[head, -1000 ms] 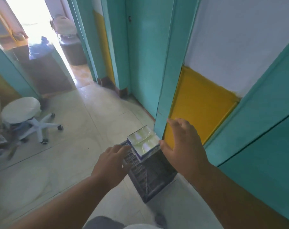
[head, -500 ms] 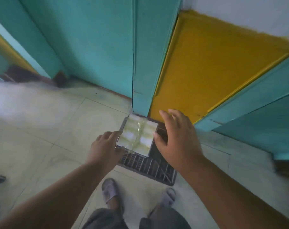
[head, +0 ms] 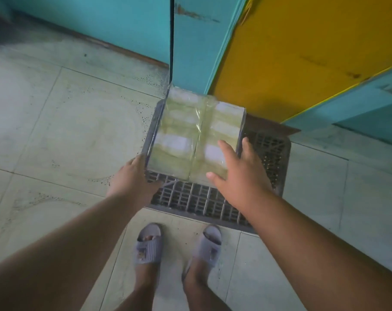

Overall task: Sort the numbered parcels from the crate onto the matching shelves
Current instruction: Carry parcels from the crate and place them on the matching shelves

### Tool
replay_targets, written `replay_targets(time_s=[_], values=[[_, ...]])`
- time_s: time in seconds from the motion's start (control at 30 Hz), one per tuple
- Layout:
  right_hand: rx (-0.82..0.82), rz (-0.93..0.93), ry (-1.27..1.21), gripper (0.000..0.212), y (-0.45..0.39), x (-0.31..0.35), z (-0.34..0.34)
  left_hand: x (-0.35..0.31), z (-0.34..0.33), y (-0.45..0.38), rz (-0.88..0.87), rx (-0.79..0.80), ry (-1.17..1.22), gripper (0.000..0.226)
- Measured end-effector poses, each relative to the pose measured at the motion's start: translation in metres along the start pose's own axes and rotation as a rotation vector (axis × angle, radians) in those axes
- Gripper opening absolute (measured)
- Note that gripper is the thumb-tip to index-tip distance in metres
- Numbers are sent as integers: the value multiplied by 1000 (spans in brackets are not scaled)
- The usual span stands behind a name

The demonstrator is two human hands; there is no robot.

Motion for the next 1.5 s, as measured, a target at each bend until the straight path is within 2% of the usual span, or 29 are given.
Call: replay_targets(time_s=[0.1, 0.23, 0.3, 0.4, 0.53, 0.63, 0.7, 0.8, 0.83, 0.9, 0.97, 1.07, 1.13, 1.2, 1.27, 1.3, 1.37, 1.4, 1.5], values=[[62, -107, -156, 76, -13, -8, -25, 1, -9, -10, 14, 54, 139, 46], [-72, -136, -285, 67, 7, 2, 15, -10, 22, 17, 0, 60, 317, 51], [-145, -122, -313, 64, 33, 13, 62, -18, 55, 48, 12, 66, 440, 50], [-300, -40, -363, 65, 88, 39, 159, -44, 119, 119, -4, 85, 587, 35], [-452, 69, -499, 74, 169, 82, 279, -81, 214, 219, -30, 5, 724, 25], [-578, 66, -557, 83, 219, 101, 341, -104, 278, 282, -15, 22, 795, 44], [-666, -10, -590, 80, 244, 103, 368, -121, 308, 314, -124, 98, 854, 48], [-839, -182, -619, 65, 284, 96, 397, -145, 330, 346, -398, 267, 863, 22], [-884, -235, -616, 61, 298, 93, 403, -153, 331, 356, -498, 334, 791, 28], [-939, -318, -592, 55, 325, 89, 409, -167, 323, 376, -659, 463, 625, 59], [-976, -351, -569, 56, 353, 88, 410, -178, 314, 387, -705, 498, 552, 72], [-980, -255, -621, 66, 396, 97, 411, -195, 304, 407, -702, 437, 517, 60], [-860, -202, -618, 70, 423, 105, 408, -207, 299, 421, -679, 314, 493, 57], [-805, -223, -558, 72, 450, 99, 404, -218, 292, 437, -664, 230, 459, 69], [-862, -322, -493, 65, 484, 81, 402, -233, 273, 458, -688, 313, 441, 83], [-910, -371, -489, 59, 502, 70, 400, -241, 259, 467, -699, 396, 458, 75], [-1004, -447, -491, 48, 540, 45, 392, -256, 227, 495, -721, 547, 464, 38], [-1056, -479, -494, 45, 561, 32, 388, -261, 207, 506, -737, 583, 453, 30], [-1269, -575, -549, 41, 626, -16, 370, -269, 142, 541, -717, 580, 435, 44]])
Point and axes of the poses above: each hand's wrist, its own y-axis away from the middle knuckle, its own z-axis out of the back of the hand, x = y × z, the point moved 7 cm from there along -y, towards the middle knuckle, and after that the axes turned 15 degrees about z, right-handed, at the moved point
